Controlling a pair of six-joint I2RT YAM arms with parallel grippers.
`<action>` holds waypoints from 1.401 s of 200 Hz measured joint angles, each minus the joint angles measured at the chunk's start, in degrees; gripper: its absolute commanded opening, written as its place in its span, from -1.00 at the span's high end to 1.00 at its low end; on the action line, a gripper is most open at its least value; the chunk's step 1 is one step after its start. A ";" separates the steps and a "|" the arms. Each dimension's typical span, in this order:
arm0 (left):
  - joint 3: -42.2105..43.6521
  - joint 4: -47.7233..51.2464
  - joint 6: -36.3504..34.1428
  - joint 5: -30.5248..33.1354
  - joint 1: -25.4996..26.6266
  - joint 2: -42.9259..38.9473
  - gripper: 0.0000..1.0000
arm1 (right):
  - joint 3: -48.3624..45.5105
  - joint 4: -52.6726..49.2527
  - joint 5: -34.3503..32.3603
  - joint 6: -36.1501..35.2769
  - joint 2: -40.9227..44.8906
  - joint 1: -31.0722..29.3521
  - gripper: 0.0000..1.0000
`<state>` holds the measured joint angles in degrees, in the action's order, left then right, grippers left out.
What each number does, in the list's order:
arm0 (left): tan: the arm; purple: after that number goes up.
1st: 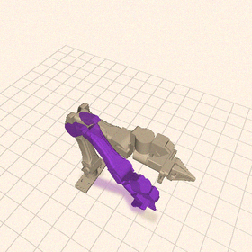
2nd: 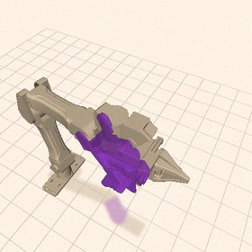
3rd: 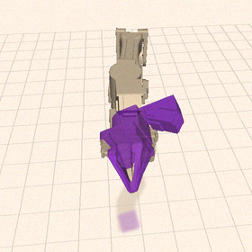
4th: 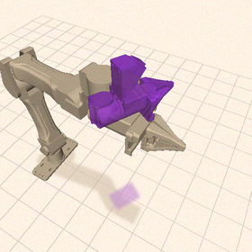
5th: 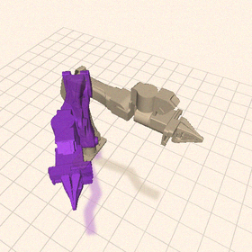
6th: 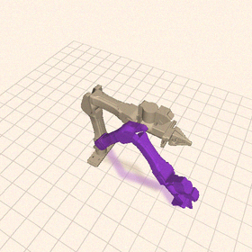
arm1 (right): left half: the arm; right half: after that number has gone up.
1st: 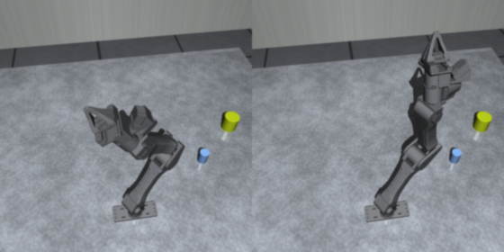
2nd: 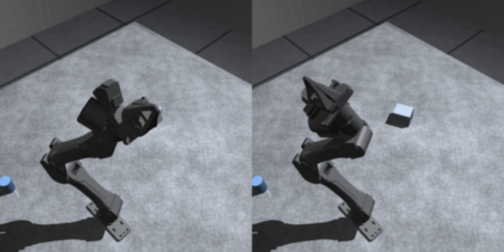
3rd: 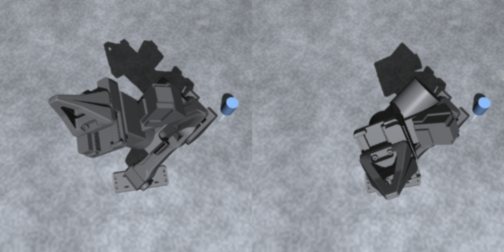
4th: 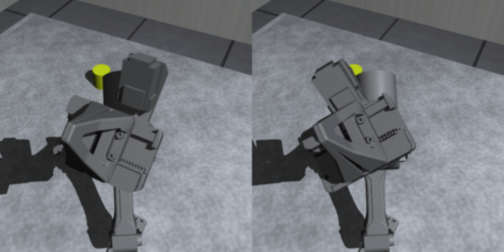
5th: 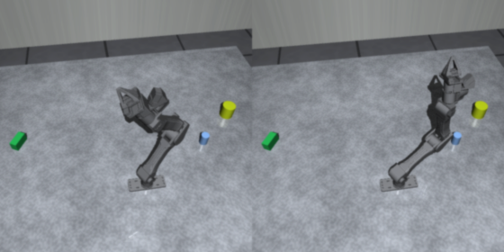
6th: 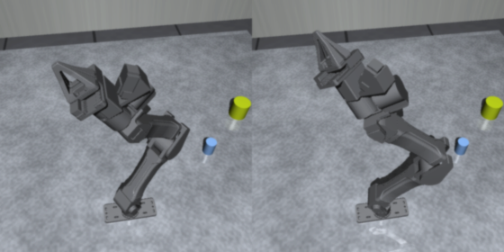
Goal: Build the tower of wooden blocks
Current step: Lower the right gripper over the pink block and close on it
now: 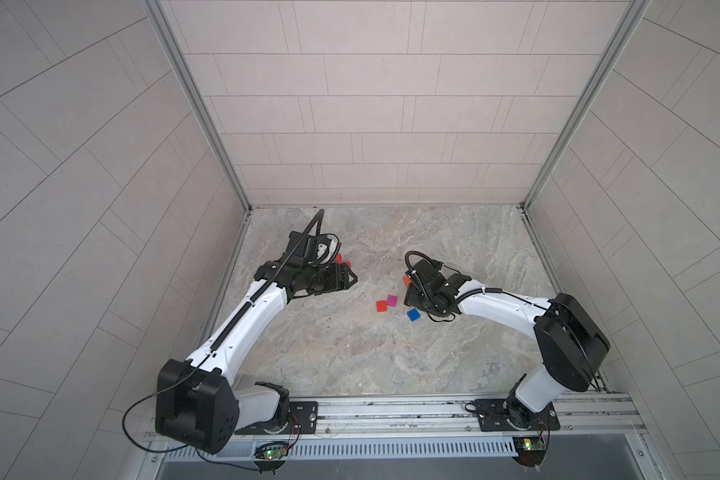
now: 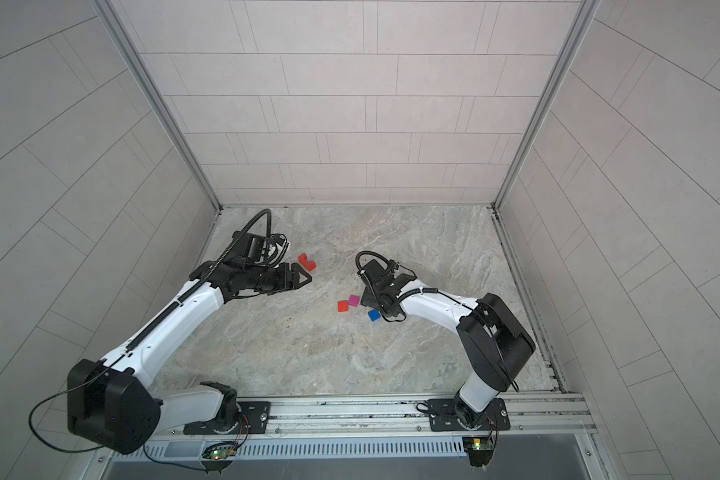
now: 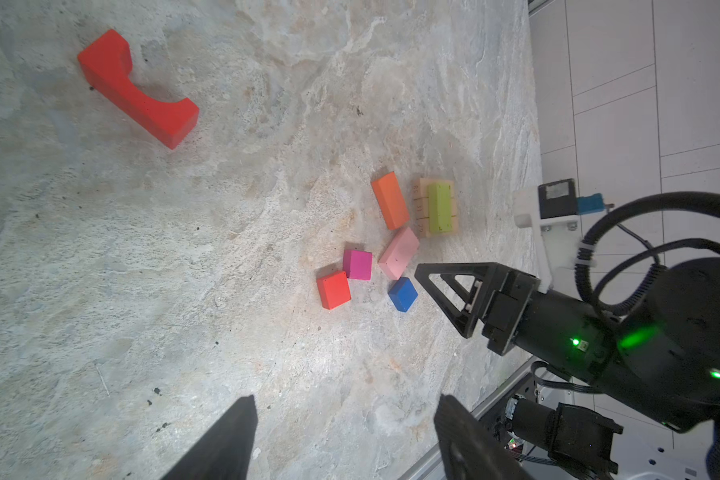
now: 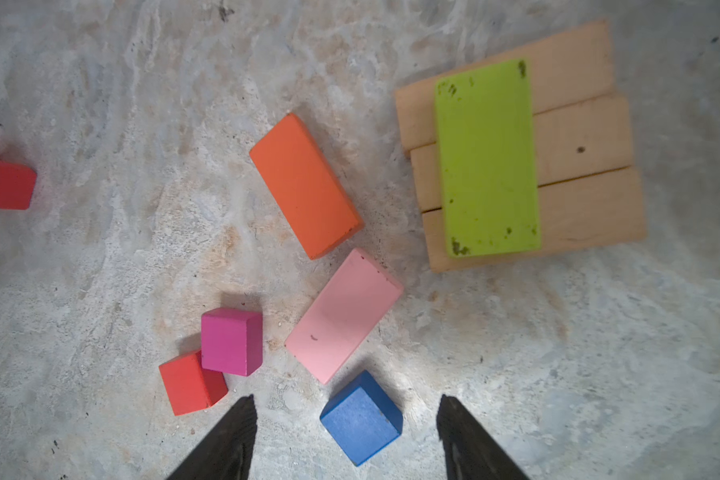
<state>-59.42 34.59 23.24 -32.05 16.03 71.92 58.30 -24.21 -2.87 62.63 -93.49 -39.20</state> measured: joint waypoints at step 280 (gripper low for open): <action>1.73 -2.91 0.55 -2.10 -2.51 -2.21 -0.49 | 10.64 -1.86 0.37 -2.01 -14.12 1.33 0.31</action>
<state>-57.69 31.68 23.79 -34.15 13.52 69.71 68.95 -26.06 -2.50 60.62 -107.61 -37.87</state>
